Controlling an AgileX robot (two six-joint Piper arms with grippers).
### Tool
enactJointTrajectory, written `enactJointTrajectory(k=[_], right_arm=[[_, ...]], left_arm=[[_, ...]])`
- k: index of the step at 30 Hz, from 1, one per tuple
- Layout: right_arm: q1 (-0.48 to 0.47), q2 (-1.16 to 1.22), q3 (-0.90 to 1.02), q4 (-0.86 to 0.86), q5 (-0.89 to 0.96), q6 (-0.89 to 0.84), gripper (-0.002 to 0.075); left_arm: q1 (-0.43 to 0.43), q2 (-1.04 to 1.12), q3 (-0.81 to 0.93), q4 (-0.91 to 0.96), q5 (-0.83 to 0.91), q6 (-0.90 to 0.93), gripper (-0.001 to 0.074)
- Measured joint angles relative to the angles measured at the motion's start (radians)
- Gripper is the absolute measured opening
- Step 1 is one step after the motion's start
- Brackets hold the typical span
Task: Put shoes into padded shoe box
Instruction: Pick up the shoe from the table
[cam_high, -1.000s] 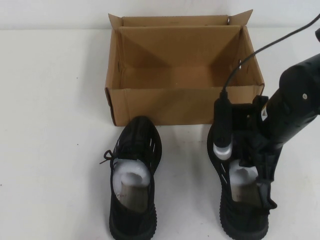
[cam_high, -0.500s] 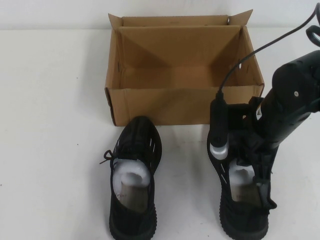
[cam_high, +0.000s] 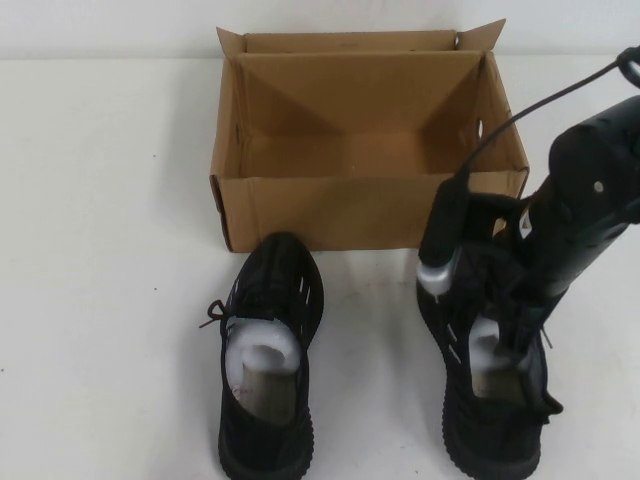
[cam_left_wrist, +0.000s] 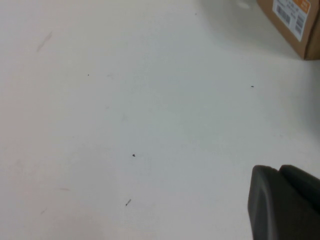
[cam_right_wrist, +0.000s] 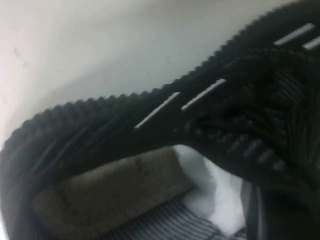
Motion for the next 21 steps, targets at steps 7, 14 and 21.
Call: enactJointTrajectory(k=[7,14,21], right_arm=[[0.0,-0.064,-0.052,-0.019,0.084,0.267,0.0017],[0.0,-0.083,-0.105,-0.017,0.12,0.64,0.0017],[0.0,-0.083,-0.106,-0.023,0.122,0.954,0.0017]], left_arm=[[0.0,0.0,0.0,0.0,0.0,0.0,-0.0004],[0.0,0.0,0.0,0.0,0.0,0.0,-0.0004],[0.0,0.0,0.0,0.0,0.0,0.0,-0.0004]])
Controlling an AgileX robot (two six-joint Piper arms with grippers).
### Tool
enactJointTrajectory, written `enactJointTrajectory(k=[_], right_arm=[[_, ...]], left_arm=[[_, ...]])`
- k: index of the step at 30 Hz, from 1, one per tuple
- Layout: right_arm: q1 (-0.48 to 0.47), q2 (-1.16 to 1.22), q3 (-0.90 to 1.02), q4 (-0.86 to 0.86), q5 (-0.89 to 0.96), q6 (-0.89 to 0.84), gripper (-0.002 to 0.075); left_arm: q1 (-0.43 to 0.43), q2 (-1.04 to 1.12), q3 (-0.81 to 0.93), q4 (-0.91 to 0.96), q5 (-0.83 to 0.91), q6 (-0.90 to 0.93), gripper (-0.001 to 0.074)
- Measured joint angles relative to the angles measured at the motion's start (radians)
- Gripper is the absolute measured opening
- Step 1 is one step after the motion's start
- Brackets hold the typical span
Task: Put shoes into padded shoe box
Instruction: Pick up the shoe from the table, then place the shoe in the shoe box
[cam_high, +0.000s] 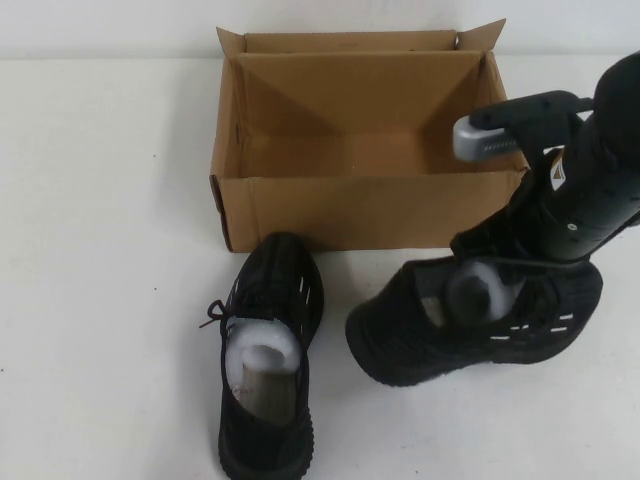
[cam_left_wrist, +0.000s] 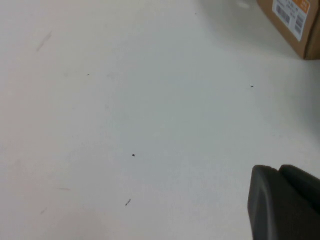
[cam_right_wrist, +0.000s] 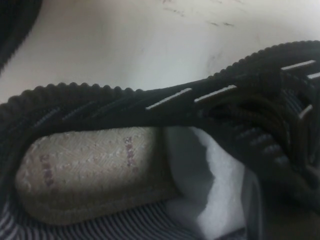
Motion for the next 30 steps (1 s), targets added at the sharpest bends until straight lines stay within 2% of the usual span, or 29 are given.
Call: enactJointTrajectory(k=[4,5,6,13,22,30], right_arm=[[0.0,0.0,0.0,0.0,-0.012,0.117,0.0017],[0.0,0.0,0.0,0.0,-0.014,0.136,-0.0006],[0.0,0.0,0.0,0.0,-0.017,0.153,0.0017],[0.0,0.0,-0.043,0.002,0.004,0.2,0.0017],[0.0,0.027,-0.297,-0.011,0.044,0.204,0.0017],[0.0,0.207,-0.608,-0.045,0.098,0.19,0.0017]], left_arm=[[0.0,0.0,0.0,0.0,0.0,0.0,-0.0004],[0.0,0.0,0.0,0.0,0.0,0.0,-0.0004],[0.0,0.0,0.0,0.0,0.0,0.0,-0.0004],[0.0,0.0,0.0,0.0,0.0,0.0,-0.0004],[0.0,0.0,0.0,0.0,0.0,0.0,-0.0005],[0.0,0.0,0.0,0.0,0.0,0.0,-0.0004]])
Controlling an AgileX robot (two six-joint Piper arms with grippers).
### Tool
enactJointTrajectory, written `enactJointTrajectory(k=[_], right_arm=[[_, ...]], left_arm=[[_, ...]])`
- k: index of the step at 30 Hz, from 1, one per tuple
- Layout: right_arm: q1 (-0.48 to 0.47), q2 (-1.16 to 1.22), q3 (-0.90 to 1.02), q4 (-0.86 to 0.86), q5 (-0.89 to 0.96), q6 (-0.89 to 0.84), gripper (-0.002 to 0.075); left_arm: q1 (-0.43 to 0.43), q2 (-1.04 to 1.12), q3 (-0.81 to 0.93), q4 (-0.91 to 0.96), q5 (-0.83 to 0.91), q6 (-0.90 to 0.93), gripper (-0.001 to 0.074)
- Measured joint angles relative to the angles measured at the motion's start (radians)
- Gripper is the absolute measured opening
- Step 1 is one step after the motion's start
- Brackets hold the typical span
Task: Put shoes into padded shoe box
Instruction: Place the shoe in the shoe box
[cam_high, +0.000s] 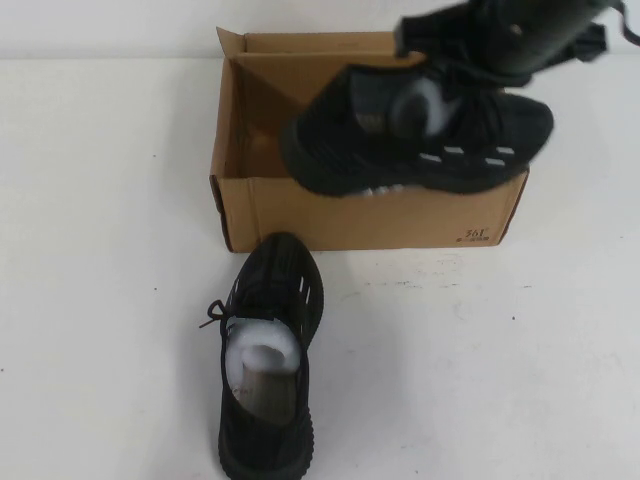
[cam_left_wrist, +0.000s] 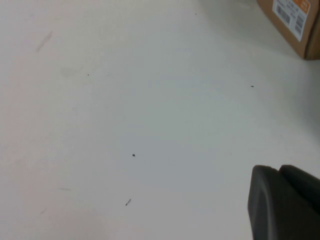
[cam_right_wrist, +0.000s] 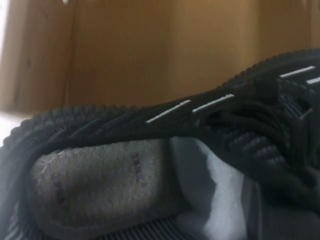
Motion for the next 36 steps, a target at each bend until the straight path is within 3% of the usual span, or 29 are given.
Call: enactJointTrajectory(k=[16,36], right_arm=[[-0.019,0.456,-0.513,-0.041,-0.005,0.0,0.0017],[-0.056,0.626,-0.563,-0.046,-0.202,0.0,0.0017]], left_arm=[[0.0,0.0,0.0,0.0,0.0,0.0,-0.0004],[0.0,0.0,0.0,0.0,0.0,0.0,-0.0004]])
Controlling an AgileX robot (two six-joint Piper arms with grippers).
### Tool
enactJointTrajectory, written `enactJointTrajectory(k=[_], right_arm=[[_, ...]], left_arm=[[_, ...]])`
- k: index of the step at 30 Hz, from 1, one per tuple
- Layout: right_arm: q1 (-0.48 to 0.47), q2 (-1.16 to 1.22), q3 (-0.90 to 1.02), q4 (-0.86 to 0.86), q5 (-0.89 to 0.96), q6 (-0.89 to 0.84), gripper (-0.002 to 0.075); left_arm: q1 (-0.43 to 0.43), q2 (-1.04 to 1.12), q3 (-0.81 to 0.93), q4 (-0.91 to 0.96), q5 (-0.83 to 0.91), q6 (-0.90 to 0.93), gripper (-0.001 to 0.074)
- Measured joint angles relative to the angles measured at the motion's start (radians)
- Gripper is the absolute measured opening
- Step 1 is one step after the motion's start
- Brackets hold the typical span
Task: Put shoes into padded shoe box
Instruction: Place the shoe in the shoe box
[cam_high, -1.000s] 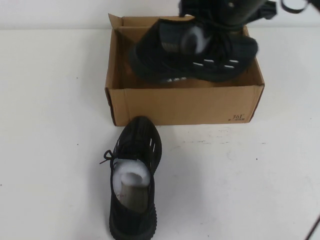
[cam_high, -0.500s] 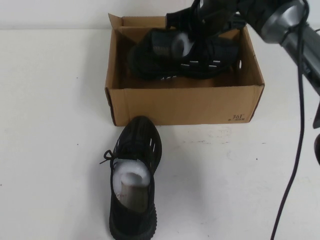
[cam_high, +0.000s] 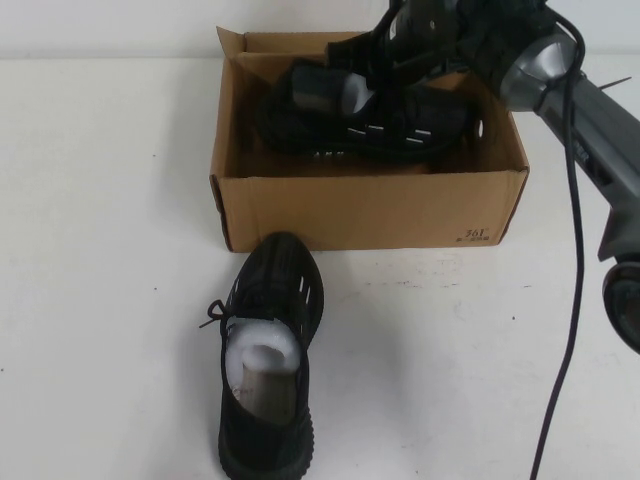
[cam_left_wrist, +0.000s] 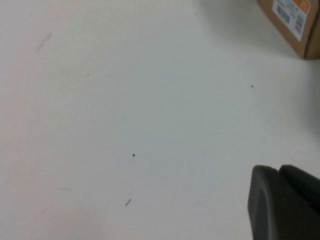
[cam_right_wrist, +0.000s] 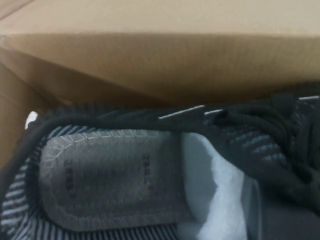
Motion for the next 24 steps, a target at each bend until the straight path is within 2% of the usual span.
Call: enactJointTrajectory(k=[24], right_arm=[[-0.015,0.071,-0.002,0.006,-0.069,-0.03,0.0017]], left_arm=[[0.0,0.0,0.0,0.0,0.0,0.0,-0.0004]])
